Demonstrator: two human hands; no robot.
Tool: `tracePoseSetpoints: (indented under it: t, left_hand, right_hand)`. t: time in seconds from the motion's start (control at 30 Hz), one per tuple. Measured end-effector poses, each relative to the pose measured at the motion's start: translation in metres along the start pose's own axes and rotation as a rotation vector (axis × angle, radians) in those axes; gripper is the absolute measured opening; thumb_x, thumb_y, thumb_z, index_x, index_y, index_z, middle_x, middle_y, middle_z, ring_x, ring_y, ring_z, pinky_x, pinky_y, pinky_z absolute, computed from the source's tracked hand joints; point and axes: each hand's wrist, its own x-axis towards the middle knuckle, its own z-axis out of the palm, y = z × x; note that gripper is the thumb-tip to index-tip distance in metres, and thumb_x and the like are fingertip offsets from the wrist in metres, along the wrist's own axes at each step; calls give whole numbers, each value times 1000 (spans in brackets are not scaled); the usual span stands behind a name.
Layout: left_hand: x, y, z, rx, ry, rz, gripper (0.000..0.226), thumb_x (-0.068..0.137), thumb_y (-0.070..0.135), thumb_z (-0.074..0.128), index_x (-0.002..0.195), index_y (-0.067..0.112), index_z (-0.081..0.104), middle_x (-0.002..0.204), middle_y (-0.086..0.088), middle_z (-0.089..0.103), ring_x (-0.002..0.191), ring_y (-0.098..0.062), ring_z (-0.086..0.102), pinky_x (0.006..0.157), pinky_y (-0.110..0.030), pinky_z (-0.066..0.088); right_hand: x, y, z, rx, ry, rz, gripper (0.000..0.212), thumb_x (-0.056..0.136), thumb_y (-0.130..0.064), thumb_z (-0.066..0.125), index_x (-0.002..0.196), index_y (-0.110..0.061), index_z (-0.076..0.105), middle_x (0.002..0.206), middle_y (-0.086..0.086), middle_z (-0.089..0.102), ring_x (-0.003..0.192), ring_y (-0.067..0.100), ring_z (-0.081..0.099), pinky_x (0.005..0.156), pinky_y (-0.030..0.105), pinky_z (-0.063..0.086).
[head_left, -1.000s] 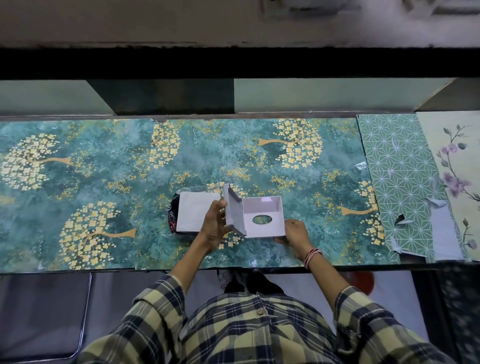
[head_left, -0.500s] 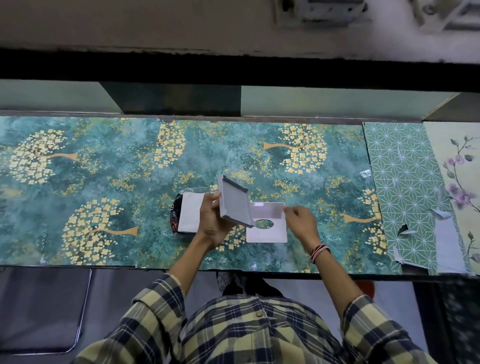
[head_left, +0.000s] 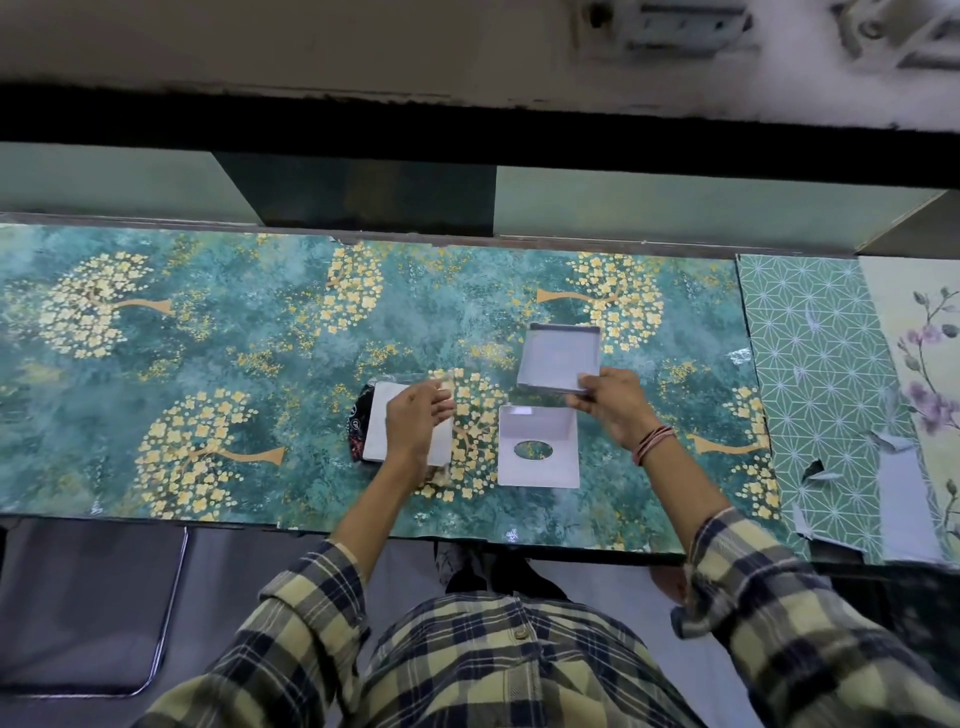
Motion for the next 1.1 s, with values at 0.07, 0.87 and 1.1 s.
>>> tracePoseSetpoints:
  t: [0.07,0.87,1.1]
  left_hand:
    - [3,-5,-13,84,67,29,21,102,15,56,108,2,71,96,-15,72,87,-27,69,81,-33,60]
    - [18,-20,-83,712,277,188,23,81,4,63,98,-11,67,96,-31,66,88,-50,61,72,-55,52]
    - [32,-21,-91,742,89,56,26,84,18,71,80,5,48,76,-9,52,72,-29,51,54,-36,31]
  right_hand:
    - [10,-1,0,-75,52,-7,14,100,1,59,86,0,57,86,16,59,57,23,58,50,25,59]
    - [-66,75,170,-1388,-446,-712,34,95,-4,47,123,-4,66,123,18,69,115,42,54,95,50,49]
    - [-60,83,189,-1687,-439,-662,26,95,-13,55,119,-4,63,123,16,61,123,40,48,99,52,47]
